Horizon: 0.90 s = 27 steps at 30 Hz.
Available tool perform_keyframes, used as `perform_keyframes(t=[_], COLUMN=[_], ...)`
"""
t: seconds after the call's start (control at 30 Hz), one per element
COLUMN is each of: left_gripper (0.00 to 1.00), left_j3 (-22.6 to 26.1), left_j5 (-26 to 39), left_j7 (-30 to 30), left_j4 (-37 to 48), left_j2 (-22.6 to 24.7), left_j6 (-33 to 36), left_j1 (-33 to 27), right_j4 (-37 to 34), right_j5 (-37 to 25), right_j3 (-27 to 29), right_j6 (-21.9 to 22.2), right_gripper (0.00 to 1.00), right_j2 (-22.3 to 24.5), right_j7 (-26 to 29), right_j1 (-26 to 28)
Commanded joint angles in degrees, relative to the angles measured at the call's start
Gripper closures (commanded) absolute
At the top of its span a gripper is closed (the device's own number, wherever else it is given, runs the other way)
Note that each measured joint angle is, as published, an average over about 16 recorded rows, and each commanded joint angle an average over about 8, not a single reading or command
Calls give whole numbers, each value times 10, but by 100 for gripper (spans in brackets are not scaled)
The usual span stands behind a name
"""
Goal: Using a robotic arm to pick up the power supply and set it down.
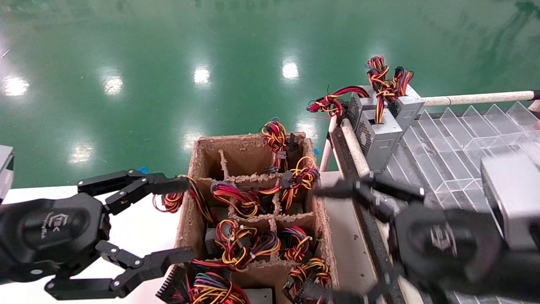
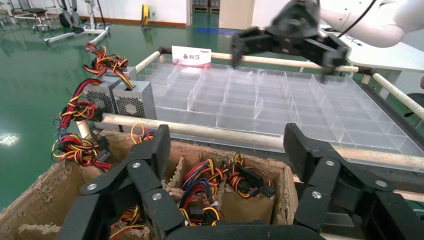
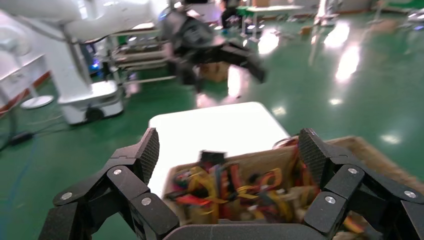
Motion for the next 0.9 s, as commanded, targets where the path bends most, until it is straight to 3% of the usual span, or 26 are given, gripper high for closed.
perform_keyframes(t=[0.03,0.9], left_gripper=[0,0], left_j3=[0,0], left_j5=[0,0], left_j7=[0,0], left_j4=[0,0], left_j2=[0,0], left_j6=[0,0], left_j1=[0,0], right_j4=[21,11], right_j5=[-2,-2], right_j3=[8,5], right_j6=[-7,-4], right_gripper=[0,0], right_j2=[7,4], right_j7=[12,8], right_j1=[-12,-7])
